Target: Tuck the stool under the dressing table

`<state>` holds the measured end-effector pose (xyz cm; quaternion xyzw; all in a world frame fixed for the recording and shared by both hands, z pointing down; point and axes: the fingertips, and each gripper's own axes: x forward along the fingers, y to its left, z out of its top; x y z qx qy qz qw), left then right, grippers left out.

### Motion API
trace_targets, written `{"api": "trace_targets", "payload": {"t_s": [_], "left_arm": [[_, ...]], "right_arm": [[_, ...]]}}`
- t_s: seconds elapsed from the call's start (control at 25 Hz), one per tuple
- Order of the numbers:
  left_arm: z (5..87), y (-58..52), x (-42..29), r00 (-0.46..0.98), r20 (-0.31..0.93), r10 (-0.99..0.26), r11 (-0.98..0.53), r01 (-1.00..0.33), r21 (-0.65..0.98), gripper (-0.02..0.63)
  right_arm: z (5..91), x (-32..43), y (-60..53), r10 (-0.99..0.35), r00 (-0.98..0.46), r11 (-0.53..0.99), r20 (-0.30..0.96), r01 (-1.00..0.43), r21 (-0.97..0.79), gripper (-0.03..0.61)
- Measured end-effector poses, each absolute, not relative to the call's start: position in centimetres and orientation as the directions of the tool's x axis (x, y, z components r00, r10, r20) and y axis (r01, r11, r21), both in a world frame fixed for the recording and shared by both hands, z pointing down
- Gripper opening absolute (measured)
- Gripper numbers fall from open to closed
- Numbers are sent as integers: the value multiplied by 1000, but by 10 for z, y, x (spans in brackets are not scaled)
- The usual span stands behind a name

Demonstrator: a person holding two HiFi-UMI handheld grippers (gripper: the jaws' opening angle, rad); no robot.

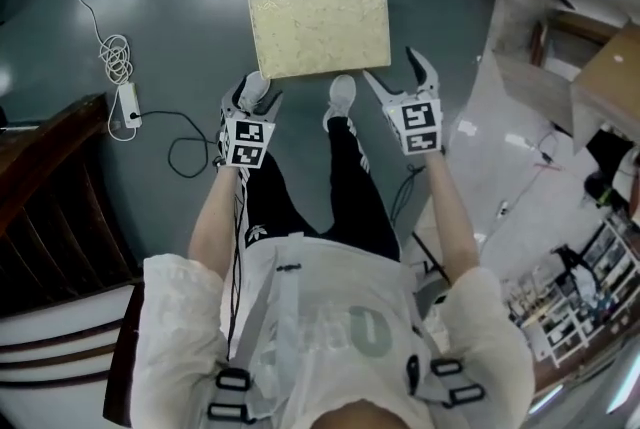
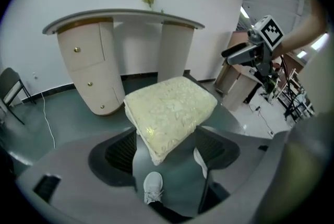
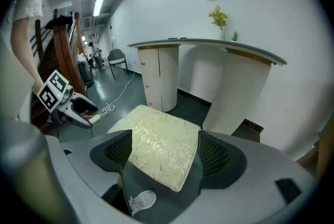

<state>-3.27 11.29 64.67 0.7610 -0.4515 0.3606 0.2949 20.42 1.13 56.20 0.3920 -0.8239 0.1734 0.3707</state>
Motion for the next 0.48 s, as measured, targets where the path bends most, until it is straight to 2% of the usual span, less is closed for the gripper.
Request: {"api": "trace_targets", "payload": {"t_s": [0.32,0.48], "left_arm": [[741,134,-43,286,872,-398,-391,-913,120,341],[783,143,-46,260,909,-327,-465,-881,85,341]], "right_arm": [[673,244,30,-417,-343,686,842,-726,44,390],[725,262,48,-341,-298,721,892,-691,45,390]]}}
